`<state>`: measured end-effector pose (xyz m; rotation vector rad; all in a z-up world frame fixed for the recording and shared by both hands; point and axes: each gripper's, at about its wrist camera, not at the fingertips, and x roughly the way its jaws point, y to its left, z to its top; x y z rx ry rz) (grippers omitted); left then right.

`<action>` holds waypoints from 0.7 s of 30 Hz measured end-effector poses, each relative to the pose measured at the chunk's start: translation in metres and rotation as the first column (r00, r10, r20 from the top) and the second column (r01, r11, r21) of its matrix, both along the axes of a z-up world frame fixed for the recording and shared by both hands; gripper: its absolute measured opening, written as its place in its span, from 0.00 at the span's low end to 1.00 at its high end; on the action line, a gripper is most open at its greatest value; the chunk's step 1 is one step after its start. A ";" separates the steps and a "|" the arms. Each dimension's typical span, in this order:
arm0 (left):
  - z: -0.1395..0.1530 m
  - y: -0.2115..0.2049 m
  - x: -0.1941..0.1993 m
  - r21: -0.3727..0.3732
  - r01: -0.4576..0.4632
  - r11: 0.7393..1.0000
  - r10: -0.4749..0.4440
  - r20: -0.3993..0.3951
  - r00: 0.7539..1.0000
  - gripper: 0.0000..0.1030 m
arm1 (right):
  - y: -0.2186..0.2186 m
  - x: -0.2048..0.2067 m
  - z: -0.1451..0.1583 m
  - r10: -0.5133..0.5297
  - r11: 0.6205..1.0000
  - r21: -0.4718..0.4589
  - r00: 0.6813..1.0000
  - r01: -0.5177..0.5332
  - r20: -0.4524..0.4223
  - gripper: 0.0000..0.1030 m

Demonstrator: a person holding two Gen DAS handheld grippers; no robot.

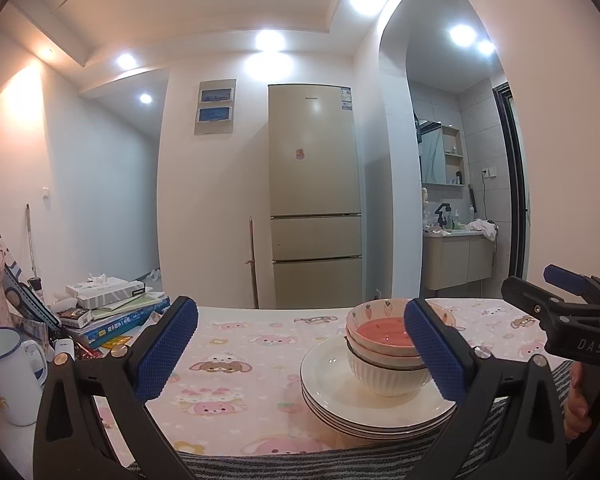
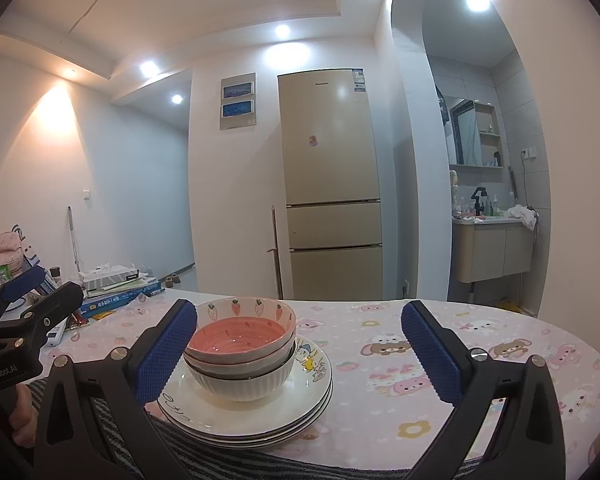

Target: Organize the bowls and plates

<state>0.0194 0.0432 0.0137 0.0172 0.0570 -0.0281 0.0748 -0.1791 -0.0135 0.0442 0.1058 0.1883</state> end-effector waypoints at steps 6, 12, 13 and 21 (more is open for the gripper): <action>0.000 -0.001 0.001 0.001 -0.001 1.000 0.001 -0.002 1.000 1.00 | 0.003 -0.001 0.001 -0.004 1.000 -0.017 1.000 0.004 -0.008 1.00; 0.000 -0.001 0.001 0.000 -0.001 1.000 0.001 -0.003 1.000 1.00 | 0.005 -0.004 0.002 -0.005 1.000 -0.022 1.000 0.005 -0.001 1.00; 0.000 -0.001 0.001 0.001 -0.002 1.000 0.002 -0.004 1.000 1.00 | 0.005 -0.004 0.002 -0.005 1.000 -0.023 1.000 0.005 -0.002 1.00; -0.002 -0.003 0.001 0.007 -0.007 1.000 0.007 -0.011 1.000 1.00 | 0.005 -0.004 0.002 -0.005 1.000 -0.022 1.000 0.005 -0.002 1.00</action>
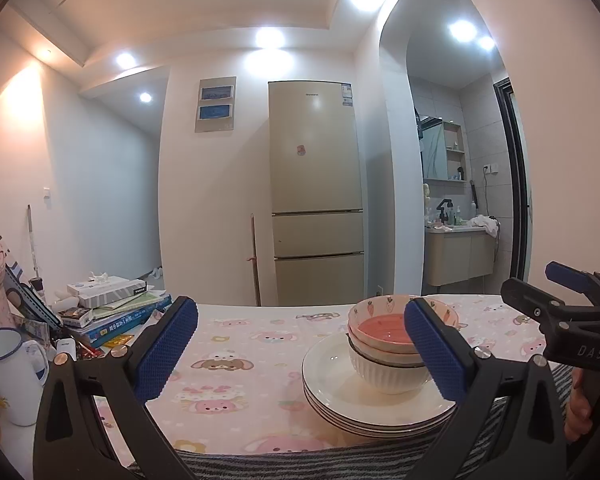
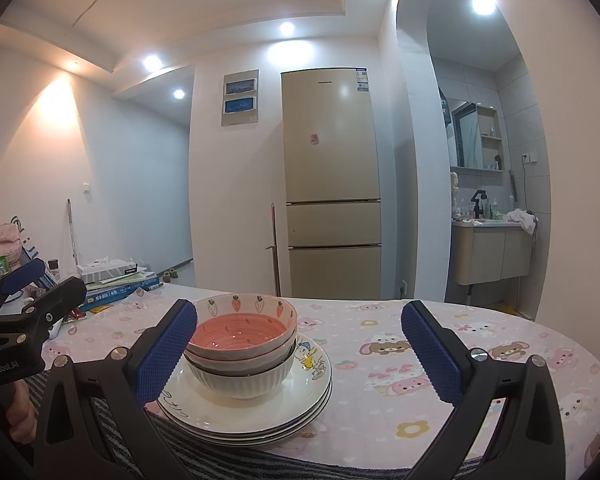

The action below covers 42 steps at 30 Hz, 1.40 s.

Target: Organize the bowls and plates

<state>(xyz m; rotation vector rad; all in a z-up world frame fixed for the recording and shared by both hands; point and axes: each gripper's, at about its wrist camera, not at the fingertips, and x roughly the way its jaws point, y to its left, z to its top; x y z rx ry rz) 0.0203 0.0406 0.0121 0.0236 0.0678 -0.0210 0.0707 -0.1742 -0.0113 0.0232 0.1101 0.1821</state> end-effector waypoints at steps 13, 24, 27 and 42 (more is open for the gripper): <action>0.001 -0.001 0.002 0.001 -0.002 1.000 0.002 -0.002 1.000 1.00 | 0.003 0.002 -0.001 -0.003 1.000 -0.010 1.000 0.003 -0.013 1.00; -0.001 0.000 0.001 -0.007 -0.013 1.000 0.013 0.003 1.000 1.00 | 0.003 0.003 -0.001 -0.002 1.000 -0.009 1.000 0.002 -0.012 1.00; -0.001 0.000 0.001 -0.007 -0.013 1.000 0.013 0.003 1.000 1.00 | 0.003 0.003 -0.001 -0.003 1.000 -0.010 1.000 0.003 -0.013 1.00; -0.001 0.000 0.001 -0.007 -0.013 1.000 0.013 0.003 1.000 1.00 | 0.003 0.002 -0.001 -0.004 1.000 -0.009 1.000 0.004 -0.013 1.00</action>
